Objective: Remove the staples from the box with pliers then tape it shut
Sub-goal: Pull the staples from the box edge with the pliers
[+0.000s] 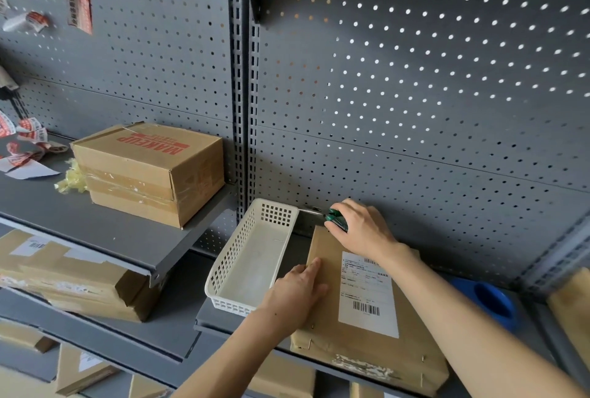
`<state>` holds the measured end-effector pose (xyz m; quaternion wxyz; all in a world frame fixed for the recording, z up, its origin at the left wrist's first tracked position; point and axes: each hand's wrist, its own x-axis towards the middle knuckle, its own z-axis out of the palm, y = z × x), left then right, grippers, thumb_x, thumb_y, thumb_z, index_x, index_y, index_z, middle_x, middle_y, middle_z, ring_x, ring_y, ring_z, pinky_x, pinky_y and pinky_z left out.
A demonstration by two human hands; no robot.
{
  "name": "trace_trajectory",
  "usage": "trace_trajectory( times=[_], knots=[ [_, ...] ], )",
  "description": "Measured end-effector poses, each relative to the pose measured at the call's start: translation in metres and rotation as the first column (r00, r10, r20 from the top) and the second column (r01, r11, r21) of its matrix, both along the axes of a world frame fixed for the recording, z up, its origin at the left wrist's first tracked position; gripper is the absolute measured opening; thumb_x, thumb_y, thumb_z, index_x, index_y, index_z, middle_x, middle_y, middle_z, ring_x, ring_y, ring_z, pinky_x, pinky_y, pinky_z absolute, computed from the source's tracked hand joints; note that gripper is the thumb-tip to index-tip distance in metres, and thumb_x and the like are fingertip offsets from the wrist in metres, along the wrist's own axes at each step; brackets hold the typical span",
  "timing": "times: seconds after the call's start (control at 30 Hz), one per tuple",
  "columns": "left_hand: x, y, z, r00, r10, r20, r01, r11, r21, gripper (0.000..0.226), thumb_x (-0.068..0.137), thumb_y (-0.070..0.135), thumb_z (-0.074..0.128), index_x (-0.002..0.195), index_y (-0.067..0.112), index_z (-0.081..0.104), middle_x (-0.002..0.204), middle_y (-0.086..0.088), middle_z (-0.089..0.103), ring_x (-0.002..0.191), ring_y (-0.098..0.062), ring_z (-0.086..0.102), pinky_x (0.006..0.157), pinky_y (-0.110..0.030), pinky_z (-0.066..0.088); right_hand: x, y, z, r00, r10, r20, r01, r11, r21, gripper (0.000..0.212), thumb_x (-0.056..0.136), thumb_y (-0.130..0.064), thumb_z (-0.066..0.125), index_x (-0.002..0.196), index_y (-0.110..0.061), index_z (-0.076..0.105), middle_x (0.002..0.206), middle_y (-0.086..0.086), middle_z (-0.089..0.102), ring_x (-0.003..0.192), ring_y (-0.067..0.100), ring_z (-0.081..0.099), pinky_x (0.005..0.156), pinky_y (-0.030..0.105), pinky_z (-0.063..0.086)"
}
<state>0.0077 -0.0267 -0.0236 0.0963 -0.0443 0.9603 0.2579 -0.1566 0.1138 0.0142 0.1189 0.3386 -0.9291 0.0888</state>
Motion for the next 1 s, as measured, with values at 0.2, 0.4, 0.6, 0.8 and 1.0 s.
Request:
trace_trajectory(
  times=[0.2, 0.4, 0.6, 0.8, 1.0],
  knots=[
    [-0.002, 0.003, 0.010, 0.999, -0.019, -0.031, 0.017, 0.999, -0.052, 0.060, 0.103, 0.045, 0.042, 0.156, 0.024, 0.023, 0.143, -0.009, 0.051, 0.124, -0.028, 0.055, 0.101, -0.038, 0.047, 0.005, 0.043, -0.001, 0.997, -0.074, 0.024, 0.074, 0.997, 0.008, 0.048, 0.103, -0.057, 0.048, 0.135, -0.023, 0.061, 0.126, -0.006, 0.064, 0.104, 0.018, 0.065, 0.093, 0.037, 0.050],
    [-0.004, 0.000, 0.013, 0.998, -0.016, -0.062, 0.013, 0.999, -0.040, 0.060, 0.101, 0.045, 0.048, 0.154, 0.026, 0.028, 0.136, -0.005, 0.058, 0.121, -0.024, 0.056, 0.094, -0.032, 0.045, 0.014, 0.090, -0.003, 0.987, -0.157, 0.031, 0.157, 0.987, 0.016, 0.049, 0.102, -0.060, 0.044, 0.134, -0.025, 0.059, 0.123, -0.009, 0.064, 0.101, 0.015, 0.065, 0.096, 0.040, 0.051],
    [-0.008, 0.000, 0.015, 0.997, 0.010, -0.073, -0.012, 1.000, -0.024, 0.057, 0.098, 0.044, 0.053, 0.149, 0.027, 0.036, 0.132, -0.004, 0.059, 0.116, -0.025, 0.058, 0.090, -0.033, 0.047, 0.027, 0.135, -0.006, 0.967, -0.256, 0.018, 0.255, 0.966, 0.032, 0.049, 0.102, -0.061, 0.042, 0.133, -0.027, 0.059, 0.120, -0.009, 0.064, 0.101, 0.014, 0.064, 0.094, 0.038, 0.049],
    [-0.011, 0.006, 0.018, 0.987, 0.066, -0.144, -0.065, 0.998, 0.009, 0.056, 0.099, 0.047, 0.050, 0.151, 0.035, 0.034, 0.138, -0.007, 0.055, 0.119, -0.026, 0.057, 0.090, -0.034, 0.047, 0.037, 0.171, -0.014, 0.942, -0.335, 0.023, 0.334, 0.942, 0.039, 0.048, 0.102, -0.060, 0.046, 0.131, -0.025, 0.060, 0.119, -0.008, 0.064, 0.099, 0.016, 0.065, 0.085, 0.034, 0.048],
    [-0.015, 0.014, 0.013, 0.986, 0.084, -0.141, -0.085, 0.996, 0.001, 0.059, 0.100, 0.053, 0.045, 0.154, 0.038, 0.028, 0.140, -0.010, 0.050, 0.120, -0.029, 0.058, 0.094, -0.038, 0.049, 0.042, 0.194, -0.021, 0.921, -0.389, 0.006, 0.389, 0.921, 0.024, 0.042, 0.101, -0.058, 0.049, 0.123, -0.025, 0.064, 0.110, -0.007, 0.065, 0.094, 0.019, 0.066, 0.081, 0.036, 0.053]
  ],
)
